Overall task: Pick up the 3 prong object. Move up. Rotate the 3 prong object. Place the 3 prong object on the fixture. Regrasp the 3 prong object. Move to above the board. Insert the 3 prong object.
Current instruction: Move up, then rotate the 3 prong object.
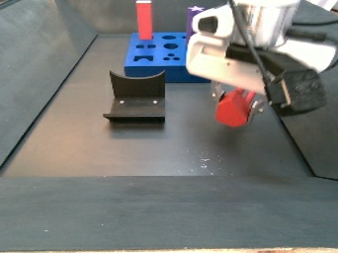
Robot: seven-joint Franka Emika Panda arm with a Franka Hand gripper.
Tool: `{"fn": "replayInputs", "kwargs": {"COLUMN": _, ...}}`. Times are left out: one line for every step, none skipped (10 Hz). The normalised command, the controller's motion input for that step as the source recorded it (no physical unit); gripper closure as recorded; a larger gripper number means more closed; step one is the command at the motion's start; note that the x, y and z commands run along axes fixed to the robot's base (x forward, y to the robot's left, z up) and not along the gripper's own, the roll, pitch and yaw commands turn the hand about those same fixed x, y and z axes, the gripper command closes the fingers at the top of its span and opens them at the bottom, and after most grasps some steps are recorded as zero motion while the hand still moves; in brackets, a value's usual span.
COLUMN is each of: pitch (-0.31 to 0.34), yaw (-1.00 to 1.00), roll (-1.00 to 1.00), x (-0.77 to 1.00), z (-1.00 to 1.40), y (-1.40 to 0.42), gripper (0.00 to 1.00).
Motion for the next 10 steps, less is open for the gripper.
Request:
{"fn": "replayInputs", "kwargs": {"pitch": 0.064, "yaw": -0.03, "roll": 0.07, "x": -0.03, "z": 0.20, "y": 0.01, "gripper": 1.00}}
{"fn": "replayInputs", "kwargs": {"pitch": 0.000, "yaw": 0.00, "roll": 0.00, "x": 0.14, "z": 0.00, "y": -0.38, "gripper": 1.00}}
{"fn": "replayInputs", "kwargs": {"pitch": -0.011, "yaw": 0.01, "roll": 0.01, "x": 0.16, "z": -0.05, "y": -0.37, "gripper": 1.00}}
{"fn": "replayInputs", "kwargs": {"pitch": -0.004, "yaw": 0.03, "roll": 0.02, "x": 0.11, "z": -0.05, "y": -0.22, "gripper": 1.00}}
{"fn": "replayInputs", "kwargs": {"pitch": 0.000, "yaw": -1.00, "roll": 0.00, "x": 0.00, "z": 0.00, "y": 0.00, "gripper": 1.00}}
{"fn": "replayInputs", "kwargs": {"pitch": 0.000, "yaw": -1.00, "roll": 0.00, "x": -0.02, "z": 0.00, "y": 0.07, "gripper": 1.00}}
{"fn": "replayInputs", "kwargs": {"pitch": 0.000, "yaw": -1.00, "roll": 0.00, "x": -0.02, "z": 0.00, "y": 0.06, "gripper": 1.00}}
{"fn": "replayInputs", "kwargs": {"pitch": 0.000, "yaw": -1.00, "roll": 0.00, "x": -0.01, "z": 0.00, "y": 0.03, "gripper": 1.00}}
{"fn": "replayInputs", "kwargs": {"pitch": 0.000, "yaw": -1.00, "roll": 0.00, "x": -0.01, "z": 0.00, "y": 0.03, "gripper": 1.00}}
{"fn": "replayInputs", "kwargs": {"pitch": 0.000, "yaw": -1.00, "roll": 0.00, "x": -0.01, "z": 0.00, "y": 0.03, "gripper": 1.00}}
